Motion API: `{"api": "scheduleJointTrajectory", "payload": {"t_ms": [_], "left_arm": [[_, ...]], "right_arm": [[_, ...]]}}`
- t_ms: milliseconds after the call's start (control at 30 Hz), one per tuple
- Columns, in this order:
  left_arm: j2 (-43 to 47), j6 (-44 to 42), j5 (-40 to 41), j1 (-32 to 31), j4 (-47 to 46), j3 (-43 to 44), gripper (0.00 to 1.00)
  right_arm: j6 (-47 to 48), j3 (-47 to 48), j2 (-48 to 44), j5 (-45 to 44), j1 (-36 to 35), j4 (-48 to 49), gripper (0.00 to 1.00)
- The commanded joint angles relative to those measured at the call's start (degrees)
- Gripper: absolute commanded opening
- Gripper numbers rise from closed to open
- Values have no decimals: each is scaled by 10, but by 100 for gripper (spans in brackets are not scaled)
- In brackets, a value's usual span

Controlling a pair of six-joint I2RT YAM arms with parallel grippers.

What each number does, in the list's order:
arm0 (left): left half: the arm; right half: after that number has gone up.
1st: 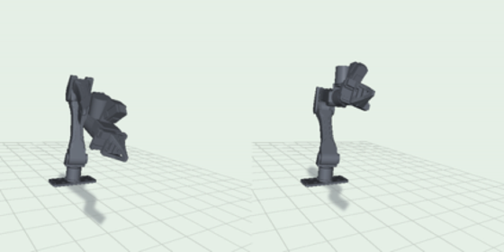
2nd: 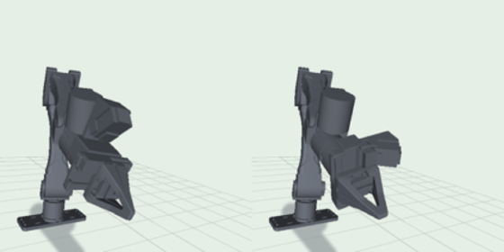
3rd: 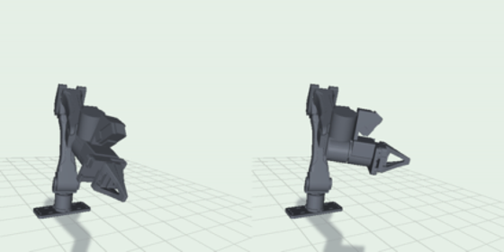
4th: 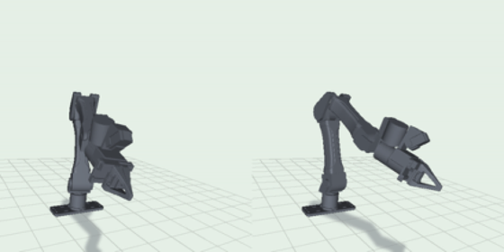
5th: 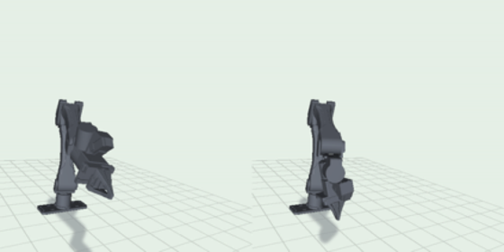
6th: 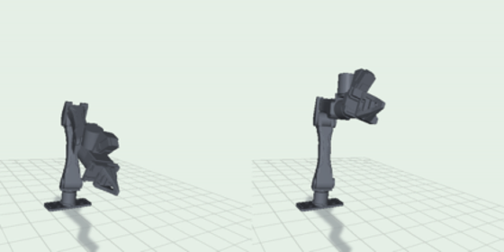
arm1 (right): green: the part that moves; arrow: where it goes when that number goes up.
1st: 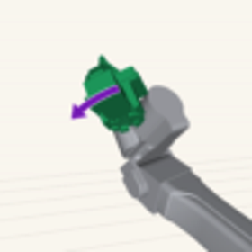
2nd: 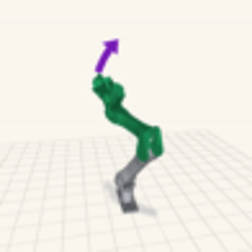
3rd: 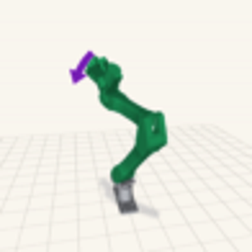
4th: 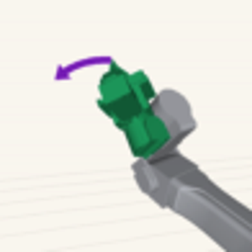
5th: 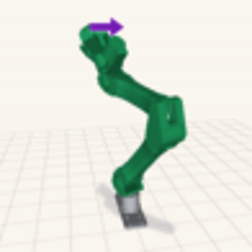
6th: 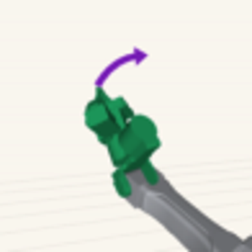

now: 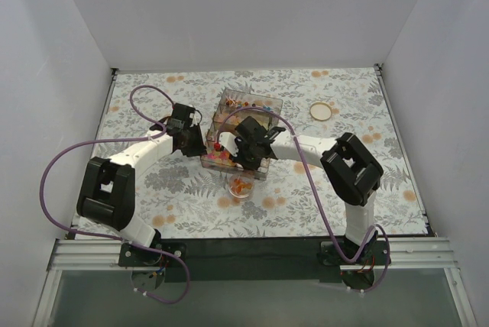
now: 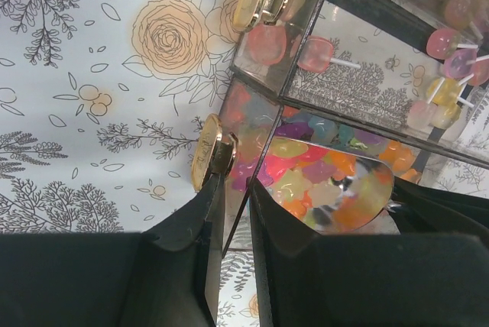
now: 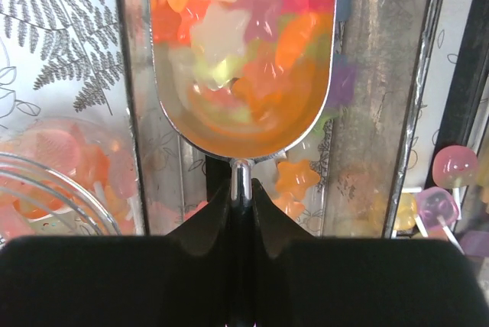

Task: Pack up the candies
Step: Scoop the fake candies from the storage box.

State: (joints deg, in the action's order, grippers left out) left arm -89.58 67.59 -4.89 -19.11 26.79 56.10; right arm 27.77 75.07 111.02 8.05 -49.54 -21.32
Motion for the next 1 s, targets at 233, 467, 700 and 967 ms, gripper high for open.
{"api": "scheduleJointTrajectory", "payload": {"t_ms": [233,467,700,967], "left_arm": [[5,23,-9,-17,-24,49,14],[-14,10,21,4,-13,74,15],[-44,6,33,12,-16,91,14],[-45,7,37,14,-20,112,21]], "right_arm": [[20,-42,-38,66,-2,96,1],[47,-50,-54,41,-1,61,1],[62,-25,-59,35,2,20,1],[77,-6,-70,30,6,-14,1]]}}
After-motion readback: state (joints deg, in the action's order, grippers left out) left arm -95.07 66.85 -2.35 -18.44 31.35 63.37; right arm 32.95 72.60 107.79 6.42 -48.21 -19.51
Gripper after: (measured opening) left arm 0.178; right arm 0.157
